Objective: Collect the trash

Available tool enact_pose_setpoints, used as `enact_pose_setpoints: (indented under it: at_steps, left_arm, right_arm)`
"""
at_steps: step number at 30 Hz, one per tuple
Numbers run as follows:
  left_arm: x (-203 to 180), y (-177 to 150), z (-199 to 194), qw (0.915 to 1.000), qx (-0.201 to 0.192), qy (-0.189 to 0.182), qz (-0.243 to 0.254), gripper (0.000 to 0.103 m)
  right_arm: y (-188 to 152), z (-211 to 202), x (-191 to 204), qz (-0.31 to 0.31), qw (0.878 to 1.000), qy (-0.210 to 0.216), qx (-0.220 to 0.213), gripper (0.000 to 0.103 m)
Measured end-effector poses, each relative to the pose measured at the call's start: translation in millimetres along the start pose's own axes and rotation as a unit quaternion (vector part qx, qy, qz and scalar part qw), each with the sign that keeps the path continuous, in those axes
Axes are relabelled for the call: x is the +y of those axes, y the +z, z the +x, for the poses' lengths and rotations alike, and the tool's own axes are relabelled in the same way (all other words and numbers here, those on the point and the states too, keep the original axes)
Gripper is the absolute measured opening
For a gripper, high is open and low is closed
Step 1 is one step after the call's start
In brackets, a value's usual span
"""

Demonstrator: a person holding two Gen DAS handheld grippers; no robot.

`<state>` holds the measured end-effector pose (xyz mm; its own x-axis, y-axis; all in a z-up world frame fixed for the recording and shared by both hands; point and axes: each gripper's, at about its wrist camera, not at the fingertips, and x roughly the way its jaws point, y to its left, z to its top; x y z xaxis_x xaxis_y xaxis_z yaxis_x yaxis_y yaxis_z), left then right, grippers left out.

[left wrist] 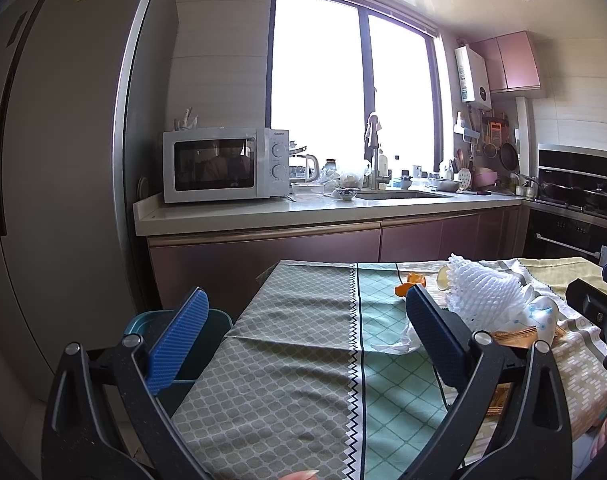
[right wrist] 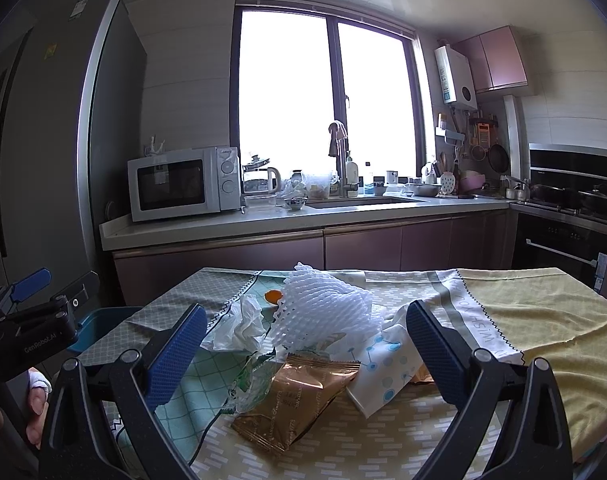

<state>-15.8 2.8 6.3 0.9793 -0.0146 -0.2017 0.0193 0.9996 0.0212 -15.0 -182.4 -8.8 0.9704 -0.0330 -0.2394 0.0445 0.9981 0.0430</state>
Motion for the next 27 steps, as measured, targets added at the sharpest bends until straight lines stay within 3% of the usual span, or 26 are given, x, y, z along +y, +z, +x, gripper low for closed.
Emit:
enact_pose_setpoints:
  at_steps: [27]
  left_arm:
    - [-3.2,-1.3,1.2,1.0000,0.002,-0.002,-0.003,0.097]
  right_arm:
    - [0.5,2.2,-4.9,0.005,1.000,0.003,0.002,0.097]
